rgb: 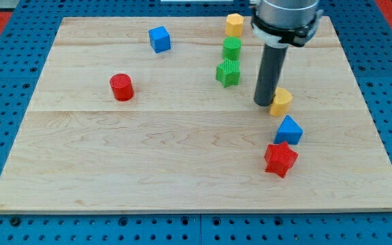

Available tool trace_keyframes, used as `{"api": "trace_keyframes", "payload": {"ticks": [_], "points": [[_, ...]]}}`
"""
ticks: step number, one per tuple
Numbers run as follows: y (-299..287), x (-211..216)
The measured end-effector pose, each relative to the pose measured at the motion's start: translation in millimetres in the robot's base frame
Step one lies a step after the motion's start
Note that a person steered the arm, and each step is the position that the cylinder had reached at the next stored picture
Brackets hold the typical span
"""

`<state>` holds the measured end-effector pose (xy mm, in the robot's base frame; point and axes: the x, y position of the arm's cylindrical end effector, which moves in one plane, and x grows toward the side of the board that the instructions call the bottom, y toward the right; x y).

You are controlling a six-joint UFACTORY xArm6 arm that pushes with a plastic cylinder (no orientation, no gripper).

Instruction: Slide the green star towards the center right of the board

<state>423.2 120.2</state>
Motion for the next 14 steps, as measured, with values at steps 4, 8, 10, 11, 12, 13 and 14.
{"api": "trace_keyframes", "payload": {"ticks": [4, 8, 10, 11, 12, 13, 14], "points": [[-97.5, -61.0], [-53.9, -82.5], [-31.9, -96.5], [-15.3, -98.1], [-1.1, -98.0], [11.4, -95.2], [28.2, -82.3]]}}
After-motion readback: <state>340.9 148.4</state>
